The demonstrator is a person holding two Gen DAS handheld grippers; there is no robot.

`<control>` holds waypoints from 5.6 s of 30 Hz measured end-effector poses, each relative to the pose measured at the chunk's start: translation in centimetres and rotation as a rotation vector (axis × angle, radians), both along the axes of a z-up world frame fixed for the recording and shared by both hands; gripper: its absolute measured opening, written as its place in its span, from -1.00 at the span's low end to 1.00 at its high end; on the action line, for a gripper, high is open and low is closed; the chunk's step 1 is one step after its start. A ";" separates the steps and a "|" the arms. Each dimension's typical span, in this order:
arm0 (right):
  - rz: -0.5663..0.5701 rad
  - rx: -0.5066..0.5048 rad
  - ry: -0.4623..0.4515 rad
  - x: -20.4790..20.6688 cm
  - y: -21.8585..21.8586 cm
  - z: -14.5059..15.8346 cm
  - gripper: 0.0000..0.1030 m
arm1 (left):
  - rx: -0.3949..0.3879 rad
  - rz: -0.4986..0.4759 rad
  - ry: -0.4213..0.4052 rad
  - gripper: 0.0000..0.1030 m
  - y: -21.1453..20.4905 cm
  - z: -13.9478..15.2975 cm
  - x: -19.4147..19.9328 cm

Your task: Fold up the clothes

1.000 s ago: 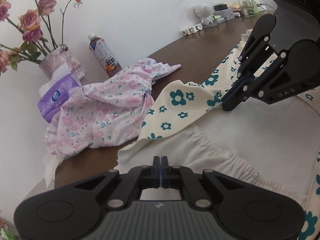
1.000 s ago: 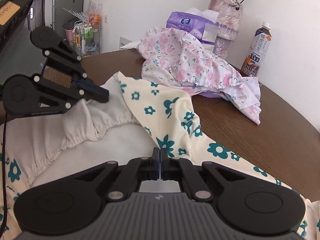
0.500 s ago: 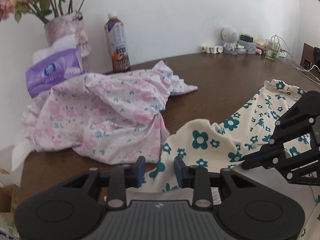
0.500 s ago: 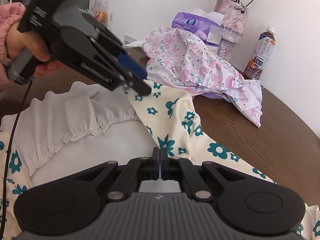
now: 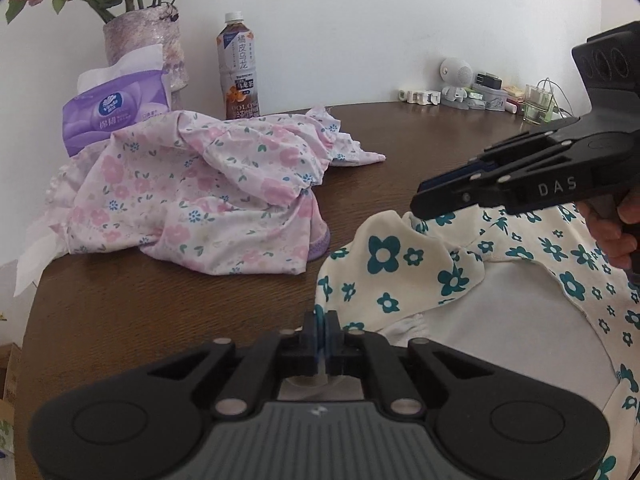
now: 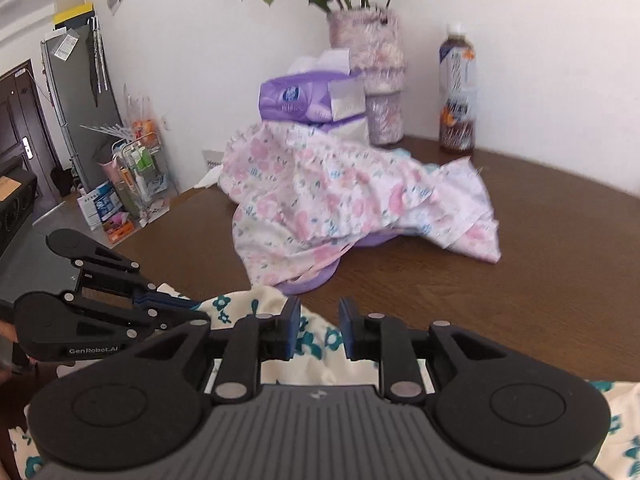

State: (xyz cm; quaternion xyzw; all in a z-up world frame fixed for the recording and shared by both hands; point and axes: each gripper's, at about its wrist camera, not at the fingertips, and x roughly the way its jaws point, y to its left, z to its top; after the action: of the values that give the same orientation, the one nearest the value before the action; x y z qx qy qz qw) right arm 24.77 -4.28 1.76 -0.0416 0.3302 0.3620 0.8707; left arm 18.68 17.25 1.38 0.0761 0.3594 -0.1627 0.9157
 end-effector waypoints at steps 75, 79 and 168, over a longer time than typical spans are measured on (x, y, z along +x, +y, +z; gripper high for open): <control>-0.047 -0.033 -0.101 -3.2 -2.6 1.6 0.45 | -0.003 0.256 -0.191 0.43 1.0 4.7 -10.0; -0.107 -0.021 -0.119 -5.5 -6.5 3.0 0.53 | -0.037 0.309 -0.218 0.58 0.7 5.4 -11.6; 0.137 -0.551 -0.400 -26.2 -28.0 -0.1 0.04 | 0.156 0.210 0.059 0.21 -17.4 2.2 -25.0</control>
State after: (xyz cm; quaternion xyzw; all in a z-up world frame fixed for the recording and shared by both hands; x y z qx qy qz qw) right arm -1.46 -32.33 1.70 -0.3675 0.2348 0.3016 0.8479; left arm -6.35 -0.12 3.59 0.1044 0.4037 -0.0395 0.9080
